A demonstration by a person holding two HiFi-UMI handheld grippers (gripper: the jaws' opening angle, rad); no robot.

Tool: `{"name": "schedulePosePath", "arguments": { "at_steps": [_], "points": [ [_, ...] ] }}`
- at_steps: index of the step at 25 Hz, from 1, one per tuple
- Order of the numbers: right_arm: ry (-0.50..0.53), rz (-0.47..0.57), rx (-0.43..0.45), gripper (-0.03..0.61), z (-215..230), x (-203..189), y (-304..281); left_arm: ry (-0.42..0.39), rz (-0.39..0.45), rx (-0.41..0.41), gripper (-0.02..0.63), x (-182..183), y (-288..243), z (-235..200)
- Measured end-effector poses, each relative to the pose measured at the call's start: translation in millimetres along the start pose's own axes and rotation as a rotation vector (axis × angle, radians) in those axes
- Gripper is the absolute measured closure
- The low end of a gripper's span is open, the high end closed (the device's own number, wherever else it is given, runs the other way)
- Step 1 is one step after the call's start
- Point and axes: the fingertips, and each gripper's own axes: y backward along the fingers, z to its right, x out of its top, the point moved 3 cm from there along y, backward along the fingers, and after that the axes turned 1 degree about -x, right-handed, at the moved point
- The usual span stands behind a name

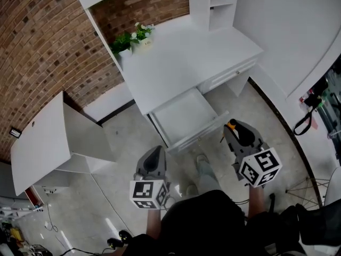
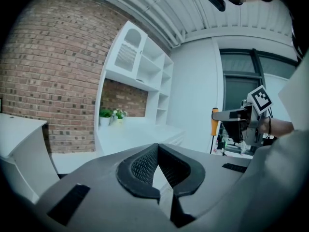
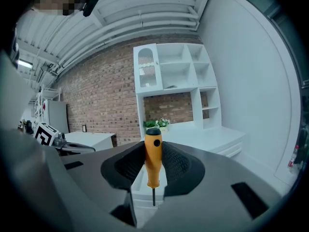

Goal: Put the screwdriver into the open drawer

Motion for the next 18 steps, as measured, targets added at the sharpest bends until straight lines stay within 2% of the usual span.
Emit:
{"name": "schedulePosePath", "arguments": {
  "at_steps": [8,18],
  "points": [
    [0.003,-0.052,0.083,0.464,25.1,-2.9,-73.0,0.064,-0.047,0.052,0.604,-11.4,-51.7,-23.4],
    [0.006,-0.146,0.229,0.465,57.9,-8.9,-163.0,0.137,-0.109,0.136,0.606,-19.1,-119.9,-37.8]
  ]
}}
